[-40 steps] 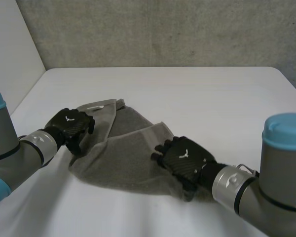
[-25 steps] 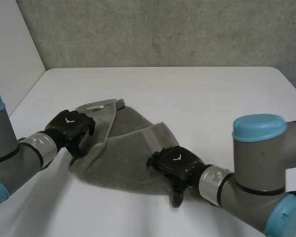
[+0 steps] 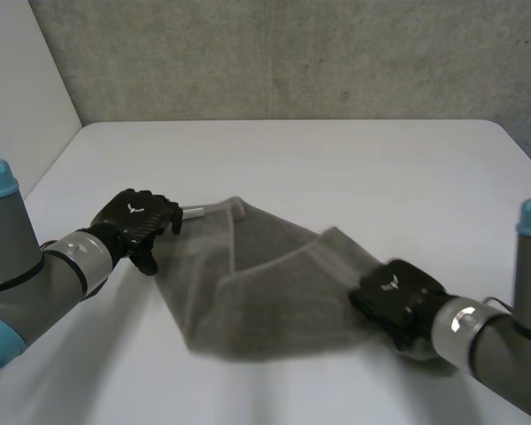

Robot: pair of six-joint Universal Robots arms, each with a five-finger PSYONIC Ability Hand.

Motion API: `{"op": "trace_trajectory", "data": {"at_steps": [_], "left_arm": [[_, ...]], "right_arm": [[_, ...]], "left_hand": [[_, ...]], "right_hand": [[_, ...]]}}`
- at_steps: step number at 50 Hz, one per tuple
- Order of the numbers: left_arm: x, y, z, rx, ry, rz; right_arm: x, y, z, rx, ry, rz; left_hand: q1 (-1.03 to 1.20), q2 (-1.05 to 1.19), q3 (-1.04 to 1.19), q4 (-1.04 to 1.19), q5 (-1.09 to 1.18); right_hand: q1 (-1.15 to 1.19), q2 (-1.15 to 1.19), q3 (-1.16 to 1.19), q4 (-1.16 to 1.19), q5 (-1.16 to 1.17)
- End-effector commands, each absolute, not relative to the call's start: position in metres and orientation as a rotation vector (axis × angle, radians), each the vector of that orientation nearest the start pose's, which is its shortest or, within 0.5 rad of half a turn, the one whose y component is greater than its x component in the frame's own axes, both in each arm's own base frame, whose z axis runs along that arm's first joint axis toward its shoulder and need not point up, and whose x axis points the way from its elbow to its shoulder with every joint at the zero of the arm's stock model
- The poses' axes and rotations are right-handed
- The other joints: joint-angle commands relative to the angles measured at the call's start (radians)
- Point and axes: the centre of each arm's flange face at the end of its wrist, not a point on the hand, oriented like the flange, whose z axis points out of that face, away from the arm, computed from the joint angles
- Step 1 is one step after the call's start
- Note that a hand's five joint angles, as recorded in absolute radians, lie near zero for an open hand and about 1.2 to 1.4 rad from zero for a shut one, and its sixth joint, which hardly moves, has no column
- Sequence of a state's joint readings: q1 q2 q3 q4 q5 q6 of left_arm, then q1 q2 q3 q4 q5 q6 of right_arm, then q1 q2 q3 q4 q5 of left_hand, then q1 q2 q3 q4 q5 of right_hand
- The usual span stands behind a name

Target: Fold the towel.

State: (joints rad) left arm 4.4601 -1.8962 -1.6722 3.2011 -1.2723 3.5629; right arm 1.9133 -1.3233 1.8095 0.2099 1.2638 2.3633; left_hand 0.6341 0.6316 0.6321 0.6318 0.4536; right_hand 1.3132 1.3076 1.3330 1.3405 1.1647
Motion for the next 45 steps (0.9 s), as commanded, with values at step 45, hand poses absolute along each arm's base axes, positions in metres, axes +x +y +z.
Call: {"op": "trace_trajectory", "data": {"at_steps": [45], "left_arm": [[-0.334,-0.337,0.171,1.416,2.392,-1.943]], "right_arm": [[0.279,-0.331,0.148,-1.385,2.278,-1.46]], "left_hand": [[-0.004,-0.001,-0.002,-0.001,0.002]], "right_hand": [[-0.941,-0.935,-0.961,-0.968,-0.967]]}}
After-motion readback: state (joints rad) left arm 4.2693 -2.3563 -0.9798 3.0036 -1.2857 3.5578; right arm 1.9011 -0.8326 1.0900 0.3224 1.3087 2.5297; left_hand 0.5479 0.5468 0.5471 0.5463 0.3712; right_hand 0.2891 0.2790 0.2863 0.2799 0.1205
